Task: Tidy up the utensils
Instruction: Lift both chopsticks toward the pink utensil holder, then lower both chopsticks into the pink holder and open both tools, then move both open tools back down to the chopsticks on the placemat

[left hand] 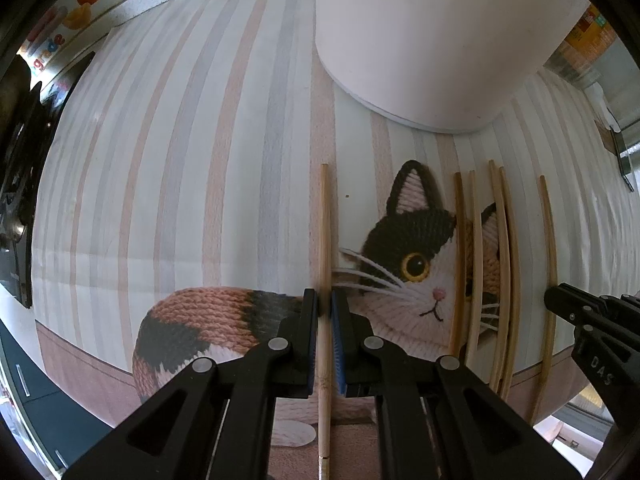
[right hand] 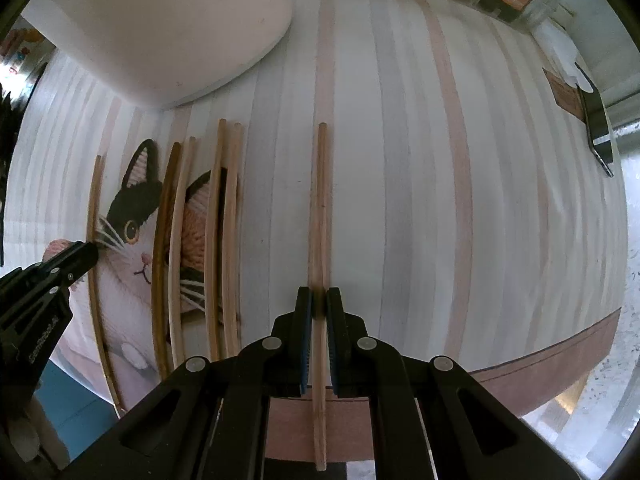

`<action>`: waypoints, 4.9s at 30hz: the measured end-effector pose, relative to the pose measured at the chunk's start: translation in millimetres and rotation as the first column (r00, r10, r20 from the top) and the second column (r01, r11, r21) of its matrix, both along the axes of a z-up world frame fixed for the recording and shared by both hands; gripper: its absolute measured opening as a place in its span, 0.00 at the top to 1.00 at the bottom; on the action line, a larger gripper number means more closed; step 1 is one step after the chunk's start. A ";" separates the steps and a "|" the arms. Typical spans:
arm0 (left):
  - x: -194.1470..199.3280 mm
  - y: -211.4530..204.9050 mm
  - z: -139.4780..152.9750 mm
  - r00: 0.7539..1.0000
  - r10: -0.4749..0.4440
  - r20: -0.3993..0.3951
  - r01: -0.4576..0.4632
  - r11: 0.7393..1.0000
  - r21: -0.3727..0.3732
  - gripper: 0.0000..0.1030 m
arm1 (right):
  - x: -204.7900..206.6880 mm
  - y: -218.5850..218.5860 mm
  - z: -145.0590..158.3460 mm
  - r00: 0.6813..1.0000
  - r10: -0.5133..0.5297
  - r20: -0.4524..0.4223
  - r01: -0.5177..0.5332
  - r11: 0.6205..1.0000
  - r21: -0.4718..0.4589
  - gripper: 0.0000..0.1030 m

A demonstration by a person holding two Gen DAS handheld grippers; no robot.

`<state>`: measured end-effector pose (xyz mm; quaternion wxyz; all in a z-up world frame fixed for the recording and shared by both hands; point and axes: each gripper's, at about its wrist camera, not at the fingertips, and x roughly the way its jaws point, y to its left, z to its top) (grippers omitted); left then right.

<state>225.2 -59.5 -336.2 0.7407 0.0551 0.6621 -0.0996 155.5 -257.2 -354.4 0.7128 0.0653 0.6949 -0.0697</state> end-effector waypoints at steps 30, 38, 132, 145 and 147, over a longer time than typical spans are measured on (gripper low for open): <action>-9.5 23.0 111.8 0.939 0.067 0.336 -0.072 0.997 0.003 0.96 | 2.4 19.6 77.9 0.958 -0.074 0.279 0.078 0.997 -0.005 0.93; 2.4 41.1 171.6 0.891 0.145 0.431 -0.117 0.989 -0.092 0.96 | 1.7 6.0 130.3 0.895 -0.128 0.428 0.122 0.992 0.040 0.93; 132.0 106.6 205.1 0.803 0.340 0.489 -0.369 0.929 -0.040 0.09 | 111.1 40.2 240.5 0.419 -0.275 0.865 0.047 0.958 0.282 0.93; 136.8 98.4 212.0 0.796 0.306 0.523 -0.358 0.934 -0.001 0.00 | 106.9 52.3 270.2 0.312 -0.242 0.919 0.024 0.969 0.246 0.93; 133.9 99.4 211.9 0.798 0.306 0.519 -0.353 0.936 -0.009 0.00 | 114.9 62.9 265.7 0.316 -0.178 0.932 0.019 0.983 0.182 0.93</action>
